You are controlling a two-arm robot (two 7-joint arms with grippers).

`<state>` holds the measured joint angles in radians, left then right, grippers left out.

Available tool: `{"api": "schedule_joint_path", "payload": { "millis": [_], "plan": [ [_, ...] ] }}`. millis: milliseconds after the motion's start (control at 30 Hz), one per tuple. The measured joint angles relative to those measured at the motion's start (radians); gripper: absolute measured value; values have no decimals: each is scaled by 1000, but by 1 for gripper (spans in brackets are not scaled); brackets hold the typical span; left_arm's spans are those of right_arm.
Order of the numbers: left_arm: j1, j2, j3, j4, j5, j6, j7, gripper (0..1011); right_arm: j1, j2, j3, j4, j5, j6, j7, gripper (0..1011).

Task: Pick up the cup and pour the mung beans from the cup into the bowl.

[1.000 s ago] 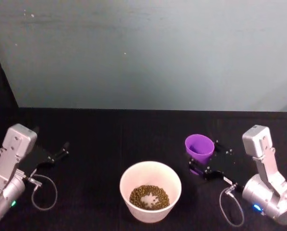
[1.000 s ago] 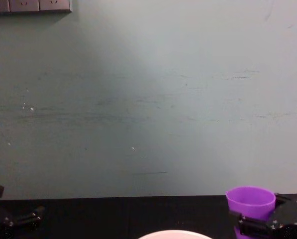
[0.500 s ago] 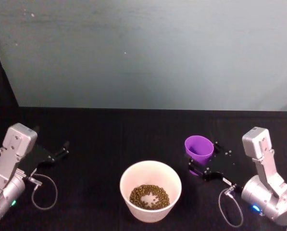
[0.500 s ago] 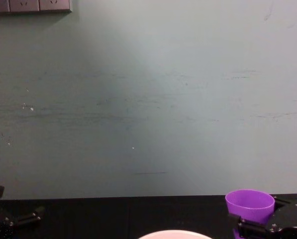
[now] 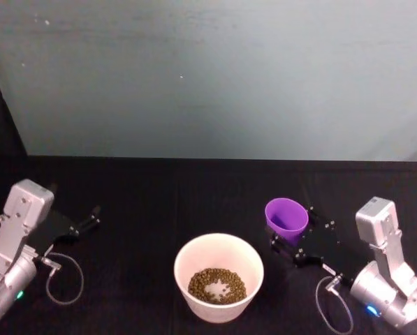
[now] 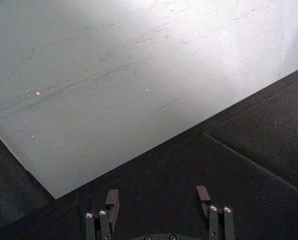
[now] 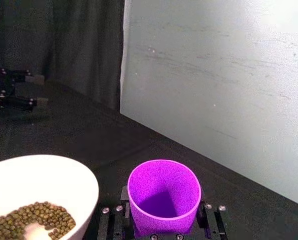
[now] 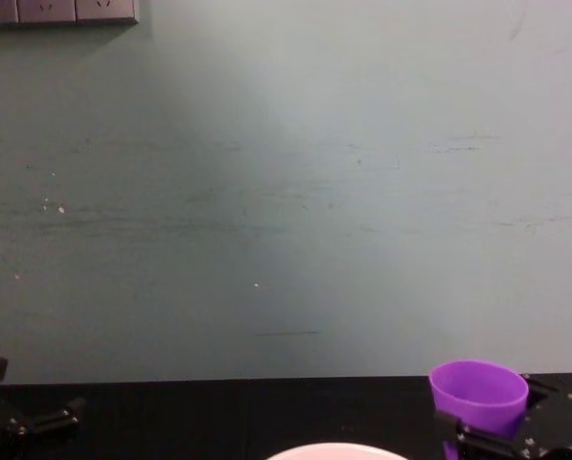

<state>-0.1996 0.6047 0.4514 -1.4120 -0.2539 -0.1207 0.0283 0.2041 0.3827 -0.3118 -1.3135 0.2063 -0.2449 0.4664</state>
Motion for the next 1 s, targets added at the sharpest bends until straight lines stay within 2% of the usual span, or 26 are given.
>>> {"api": "schedule_joint_path", "payload": {
  "millis": [167,400,1000],
  "plan": [
    [0,0,0,0,0,0,0,1003,15,-13,2,76,8,-63,15,733],
    [0,0,0,0,0,0,0,1003,38,-30,9,153,50,-101,60,732],
    [0,0,0,0,0,0,0,1003,51,-50,4,172,85,-40,64,733]
  ]
}}
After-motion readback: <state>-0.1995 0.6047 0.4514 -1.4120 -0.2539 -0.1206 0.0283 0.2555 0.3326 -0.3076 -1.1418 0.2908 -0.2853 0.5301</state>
